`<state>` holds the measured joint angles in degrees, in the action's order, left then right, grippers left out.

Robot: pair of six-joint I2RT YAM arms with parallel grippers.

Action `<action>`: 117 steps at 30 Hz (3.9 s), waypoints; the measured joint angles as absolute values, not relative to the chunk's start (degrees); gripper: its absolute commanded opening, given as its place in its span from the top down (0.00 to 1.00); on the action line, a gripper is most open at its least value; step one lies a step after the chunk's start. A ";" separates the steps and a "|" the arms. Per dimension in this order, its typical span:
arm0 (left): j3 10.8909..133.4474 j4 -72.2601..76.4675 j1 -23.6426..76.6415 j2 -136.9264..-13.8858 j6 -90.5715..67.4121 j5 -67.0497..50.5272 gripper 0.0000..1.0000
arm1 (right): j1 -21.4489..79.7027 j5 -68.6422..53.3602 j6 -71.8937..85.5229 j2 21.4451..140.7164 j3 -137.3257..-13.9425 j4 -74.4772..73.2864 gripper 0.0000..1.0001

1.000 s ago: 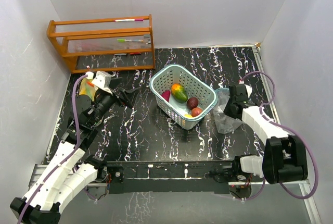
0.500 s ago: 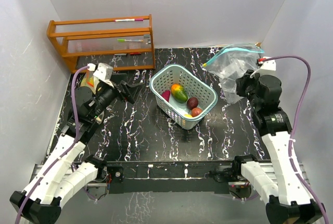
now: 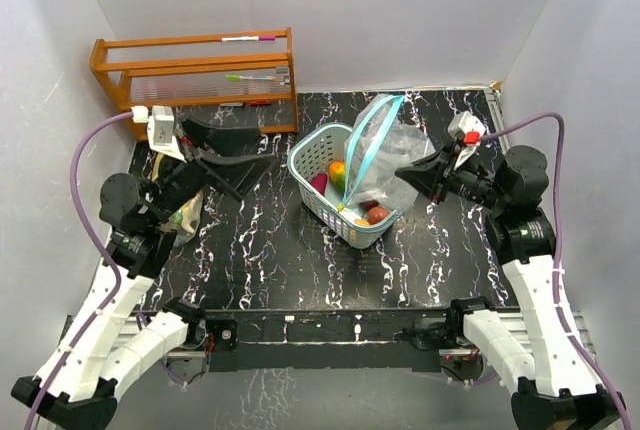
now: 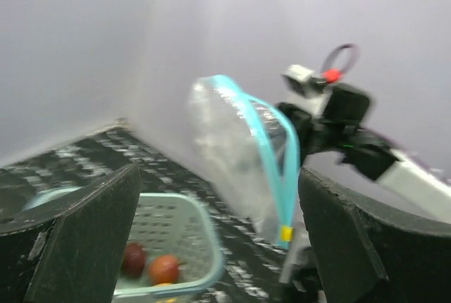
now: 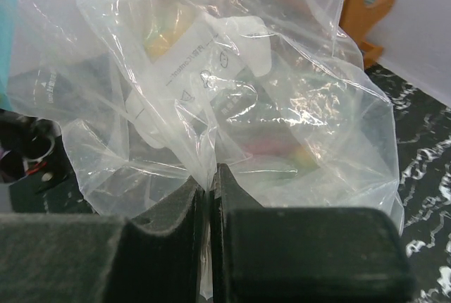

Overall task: Place the food in the zip-top bag and seal the zipper
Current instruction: Open the zipper of the food storage bag.

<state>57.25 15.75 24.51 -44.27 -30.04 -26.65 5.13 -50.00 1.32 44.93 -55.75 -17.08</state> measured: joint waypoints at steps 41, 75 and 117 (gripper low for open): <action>63.05 30.35 34.89 -71.81 -49.12 -31.48 0.28 | 5.15 -39.38 12.03 46.37 -50.72 -6.17 0.92; 76.38 20.60 44.01 -82.63 -35.53 -23.24 0.29 | 5.26 -40.25 9.37 46.06 -50.72 -9.23 0.92; 75.46 22.70 44.01 -78.87 -32.77 -17.12 0.48 | 5.26 -45.32 5.19 42.06 -50.72 -13.52 0.92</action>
